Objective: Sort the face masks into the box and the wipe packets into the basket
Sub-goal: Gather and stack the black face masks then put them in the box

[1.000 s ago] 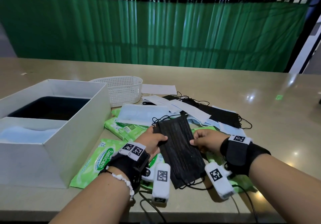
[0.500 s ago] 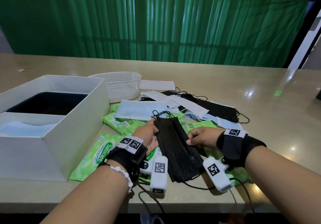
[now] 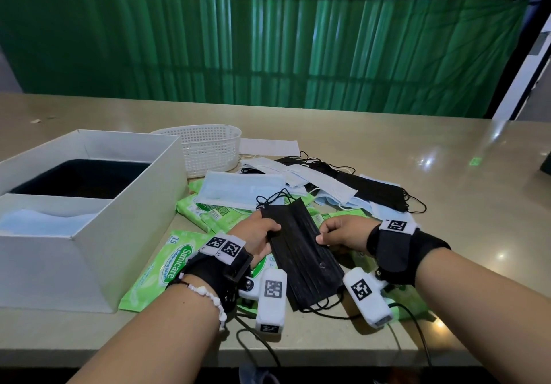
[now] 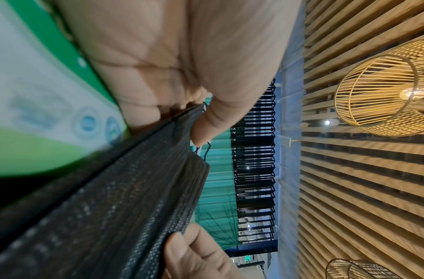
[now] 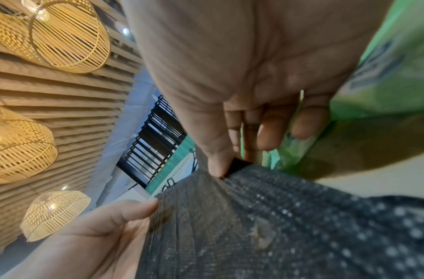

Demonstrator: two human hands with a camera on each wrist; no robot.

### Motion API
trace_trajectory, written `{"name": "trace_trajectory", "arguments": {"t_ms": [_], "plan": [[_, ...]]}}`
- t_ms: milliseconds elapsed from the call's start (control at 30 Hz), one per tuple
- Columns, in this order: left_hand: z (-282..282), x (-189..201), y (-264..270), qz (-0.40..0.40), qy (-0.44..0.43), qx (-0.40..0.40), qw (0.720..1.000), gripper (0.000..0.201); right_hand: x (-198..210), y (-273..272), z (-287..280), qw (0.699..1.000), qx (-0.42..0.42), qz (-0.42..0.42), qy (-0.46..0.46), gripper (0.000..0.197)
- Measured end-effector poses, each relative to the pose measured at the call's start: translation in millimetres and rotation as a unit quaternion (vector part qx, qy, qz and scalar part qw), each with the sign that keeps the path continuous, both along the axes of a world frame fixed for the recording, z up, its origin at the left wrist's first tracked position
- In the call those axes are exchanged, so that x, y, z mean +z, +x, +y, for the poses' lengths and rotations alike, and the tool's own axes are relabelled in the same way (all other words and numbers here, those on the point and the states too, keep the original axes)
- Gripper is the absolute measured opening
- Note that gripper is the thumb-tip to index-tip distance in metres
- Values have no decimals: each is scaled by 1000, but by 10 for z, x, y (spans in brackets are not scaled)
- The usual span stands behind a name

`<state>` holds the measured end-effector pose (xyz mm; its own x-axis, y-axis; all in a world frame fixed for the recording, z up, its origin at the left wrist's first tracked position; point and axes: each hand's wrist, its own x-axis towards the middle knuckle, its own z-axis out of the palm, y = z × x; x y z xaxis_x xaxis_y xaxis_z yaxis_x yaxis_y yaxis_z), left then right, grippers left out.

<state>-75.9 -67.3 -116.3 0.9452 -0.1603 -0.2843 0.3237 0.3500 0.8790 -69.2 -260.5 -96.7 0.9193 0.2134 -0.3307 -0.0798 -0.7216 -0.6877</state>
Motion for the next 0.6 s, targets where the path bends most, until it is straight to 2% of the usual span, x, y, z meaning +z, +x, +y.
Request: {"name": "trace_trajectory", "arguments": {"t_ms": [333,433,600], "plan": [[15,15,-13,1,-10,-8,1000,29,45,-32,90,997,-55,-50,-26,22],[16,0,-3,10,-7,-6,1000,40,80,-20,58,996,-82,-37,16,26],[9,-5,-2,9,-1,-12,1000,50,118,5,30,994,-97,-45,4,22]]}}
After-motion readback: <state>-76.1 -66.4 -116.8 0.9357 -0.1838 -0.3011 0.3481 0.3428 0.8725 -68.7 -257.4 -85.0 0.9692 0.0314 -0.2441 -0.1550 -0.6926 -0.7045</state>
